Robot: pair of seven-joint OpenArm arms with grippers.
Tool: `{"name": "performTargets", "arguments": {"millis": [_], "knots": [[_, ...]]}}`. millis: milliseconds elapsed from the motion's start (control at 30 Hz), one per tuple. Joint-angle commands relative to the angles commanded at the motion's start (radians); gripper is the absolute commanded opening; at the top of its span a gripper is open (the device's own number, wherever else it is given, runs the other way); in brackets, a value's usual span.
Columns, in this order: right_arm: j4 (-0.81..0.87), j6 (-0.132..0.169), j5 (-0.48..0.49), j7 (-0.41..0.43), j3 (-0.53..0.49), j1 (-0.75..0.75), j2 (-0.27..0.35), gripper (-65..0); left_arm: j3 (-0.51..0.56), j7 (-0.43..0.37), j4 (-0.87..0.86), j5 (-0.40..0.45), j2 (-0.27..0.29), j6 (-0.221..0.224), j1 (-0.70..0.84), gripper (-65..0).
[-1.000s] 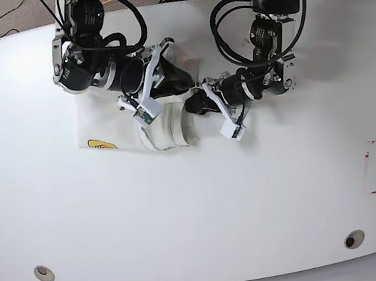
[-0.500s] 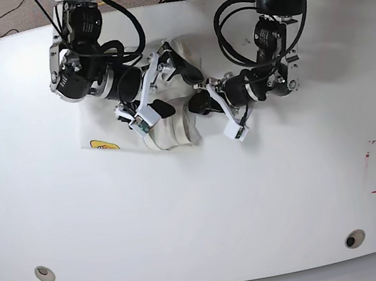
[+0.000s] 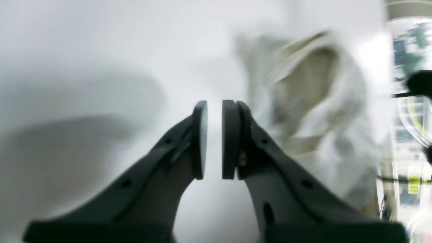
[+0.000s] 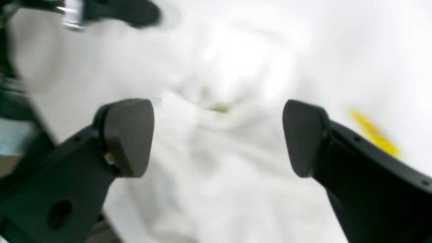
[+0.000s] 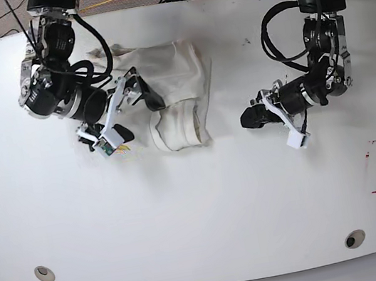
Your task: Layout the t-shirt on the table in an organized manner, then fold the t-shirt properly
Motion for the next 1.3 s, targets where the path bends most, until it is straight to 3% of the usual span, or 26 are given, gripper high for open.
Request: {"name": "performTargets", "arguments": {"millis": [167, 300, 433, 533, 667, 867, 1100, 1300], "knots": [[-0.058, 0.000, -0.002, 0.003, 0.040, 0.049, 0.061, -10.6, 0.063, 0.023, 0.077, -0.043, 0.000, -0.026, 0.011, -57.9], [-0.141, 0.000, -0.002, 0.041, 0.048, 0.092, 0.124, -25.4, 0.118, 0.041, 0.135, -0.034, 0.003, -0.086, 0.035, -57.9], [-0.232, 0.000, -0.002, 0.112, 0.043, 0.121, 0.192, -43.3, 0.210, 0.046, 0.199, 0.035, 0.037, -0.135, 0.064, -57.9], [-0.295, 0.000, -0.002, 0.173, 0.018, 0.133, 0.236, -49.3, 0.259, 0.046, 0.265, 0.114, 0.054, -0.157, 0.101, -57.9], [-0.365, 0.000, -0.002, 0.264, -0.064, 0.143, 0.287, -48.8, 0.327, 0.044, 0.298, 0.199, 0.054, -0.161, 0.132, -57.9], [-0.503, 0.000, -0.003, 0.497, -0.227, 0.137, 0.356, -49.0, 0.431, 0.034, 0.290, 0.364, 0.057, -0.161, 0.138, -57.9], [-0.664, 0.000, -0.003, 0.701, -0.308, 0.135, 0.370, -49.0, 0.457, 0.003, 0.203, 0.485, 0.052, -0.163, 0.112, -57.9], [-0.718, 0.000, -0.003, 0.787, -0.311, 0.074, 0.373, -49.0, 0.457, -0.008, -0.006, 0.569, 0.040, -0.250, -0.003, -57.9]]}}
